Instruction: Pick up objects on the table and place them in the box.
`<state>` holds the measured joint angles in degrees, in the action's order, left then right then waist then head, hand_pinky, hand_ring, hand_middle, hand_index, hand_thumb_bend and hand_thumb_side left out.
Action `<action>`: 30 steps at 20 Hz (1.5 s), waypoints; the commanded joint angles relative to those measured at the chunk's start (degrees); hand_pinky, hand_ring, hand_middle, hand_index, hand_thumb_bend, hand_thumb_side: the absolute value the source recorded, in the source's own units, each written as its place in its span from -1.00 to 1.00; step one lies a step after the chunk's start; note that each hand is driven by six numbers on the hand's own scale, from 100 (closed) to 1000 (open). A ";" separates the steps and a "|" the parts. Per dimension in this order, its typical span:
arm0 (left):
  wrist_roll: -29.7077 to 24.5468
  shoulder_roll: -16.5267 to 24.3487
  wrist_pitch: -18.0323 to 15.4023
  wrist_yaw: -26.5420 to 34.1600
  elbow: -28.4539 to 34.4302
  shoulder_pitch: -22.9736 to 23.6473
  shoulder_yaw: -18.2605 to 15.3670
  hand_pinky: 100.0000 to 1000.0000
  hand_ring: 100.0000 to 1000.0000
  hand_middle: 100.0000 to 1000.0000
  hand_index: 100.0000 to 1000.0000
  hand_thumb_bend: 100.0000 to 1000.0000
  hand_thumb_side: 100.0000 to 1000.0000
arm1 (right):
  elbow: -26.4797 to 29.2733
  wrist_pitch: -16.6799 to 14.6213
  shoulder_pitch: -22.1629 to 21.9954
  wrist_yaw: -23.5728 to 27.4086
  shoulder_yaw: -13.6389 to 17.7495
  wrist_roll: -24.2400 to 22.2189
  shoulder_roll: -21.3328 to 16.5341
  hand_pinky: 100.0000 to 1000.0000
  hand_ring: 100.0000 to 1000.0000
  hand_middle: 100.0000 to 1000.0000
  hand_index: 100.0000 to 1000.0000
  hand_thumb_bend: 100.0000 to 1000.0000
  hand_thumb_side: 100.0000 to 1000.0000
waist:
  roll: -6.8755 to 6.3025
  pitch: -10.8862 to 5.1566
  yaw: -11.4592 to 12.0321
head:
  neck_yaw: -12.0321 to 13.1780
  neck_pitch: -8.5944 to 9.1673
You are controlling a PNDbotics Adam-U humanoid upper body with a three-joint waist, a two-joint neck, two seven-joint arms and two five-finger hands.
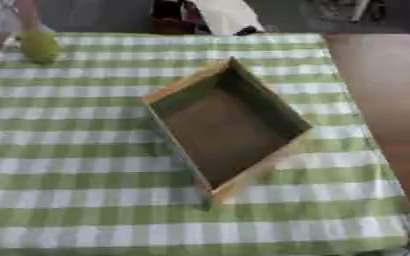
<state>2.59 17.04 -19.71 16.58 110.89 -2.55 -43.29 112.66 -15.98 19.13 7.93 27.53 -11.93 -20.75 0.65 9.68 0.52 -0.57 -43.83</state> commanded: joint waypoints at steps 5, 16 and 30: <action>0.01 1.45 -0.14 -0.30 0.74 -0.15 -0.36 0.84 0.94 0.50 0.69 -1.00 0.13 | 1.16 -0.06 0.44 -0.03 0.27 -0.15 -1.19 0.59 0.49 0.06 0.39 -1.00 -0.36 | -0.15 -0.58 -0.08 | 0.21 -0.29; 3.45 13.72 -5.97 -3.45 -7.43 -5.44 0.40 0.77 0.86 0.48 0.67 -1.00 -0.09 | 1.11 -0.21 0.95 0.24 -0.06 -0.60 -1.64 0.59 0.49 0.06 0.39 -1.00 -0.35 | -0.81 0.02 -0.82 | 0.76 -0.29; 3.87 32.97 -14.65 -5.69 -29.74 -13.20 4.29 0.74 0.85 0.48 0.64 -1.00 -0.39 | -0.98 -3.50 2.38 1.09 0.63 0.57 -3.64 0.58 0.49 0.06 0.39 -1.00 -0.45 | -0.20 3.24 -1.72 | 3.67 -0.29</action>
<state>6.31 45.95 -33.31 11.17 82.18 -15.20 -38.99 111.44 -19.02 20.72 8.74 27.56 -11.65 -22.07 0.52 13.80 -1.15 2.88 -43.83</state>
